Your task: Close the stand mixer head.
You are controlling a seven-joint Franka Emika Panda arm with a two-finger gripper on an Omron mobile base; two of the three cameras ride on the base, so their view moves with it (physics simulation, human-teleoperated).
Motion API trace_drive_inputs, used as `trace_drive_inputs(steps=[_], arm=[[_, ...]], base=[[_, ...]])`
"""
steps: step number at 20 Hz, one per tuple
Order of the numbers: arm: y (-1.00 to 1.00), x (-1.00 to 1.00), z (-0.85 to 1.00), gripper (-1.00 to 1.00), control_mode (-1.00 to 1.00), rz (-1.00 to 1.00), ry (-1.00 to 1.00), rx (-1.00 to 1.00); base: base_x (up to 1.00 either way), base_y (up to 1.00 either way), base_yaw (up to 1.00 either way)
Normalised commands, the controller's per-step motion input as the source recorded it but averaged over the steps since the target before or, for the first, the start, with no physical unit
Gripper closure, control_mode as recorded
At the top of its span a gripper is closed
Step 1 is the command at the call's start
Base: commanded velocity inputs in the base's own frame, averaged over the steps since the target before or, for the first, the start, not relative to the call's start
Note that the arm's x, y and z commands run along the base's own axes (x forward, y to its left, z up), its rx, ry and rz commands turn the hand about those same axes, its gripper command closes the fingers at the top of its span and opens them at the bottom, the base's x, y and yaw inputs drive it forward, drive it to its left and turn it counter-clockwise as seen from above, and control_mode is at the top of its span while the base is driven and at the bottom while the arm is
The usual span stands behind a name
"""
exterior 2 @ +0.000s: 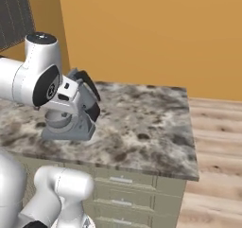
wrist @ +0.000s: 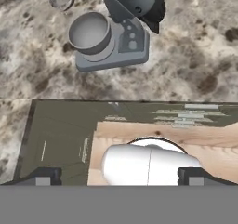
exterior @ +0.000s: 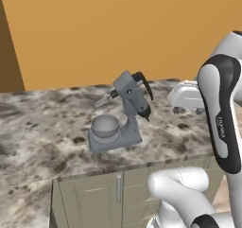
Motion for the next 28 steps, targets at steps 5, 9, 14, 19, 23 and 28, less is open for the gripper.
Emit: trace_drive_inputs(steps=[5, 9, 14, 19, 23, 28], arm=[[0.00, 0.00, 0.00, -1.00, 1.00, 0.00, 0.00, 0.00], [0.01, 0.05, 0.00, -1.00, -1.00, 0.00, 0.00, 0.00], [-0.29, 0.10, -0.04, -1.00, -1.00, 0.00, 0.04, 0.11], [-0.71, 0.15, -0.10, -1.00, -1.00, 0.30, -0.07, 0.07], [-0.18, 0.50, -0.30, -1.00, -1.00, 0.63, -0.32, 0.06], [0.00, 0.74, -0.35, -1.00, -1.00, 0.68, -0.50, 0.00]], base=[[0.59, 0.24, 0.00], [0.08, 0.03, 0.00], [0.00, 0.00, 0.00], [0.00, 0.00, 0.00], [0.00, 0.00, 0.00], [0.00, 0.00, 0.00]])
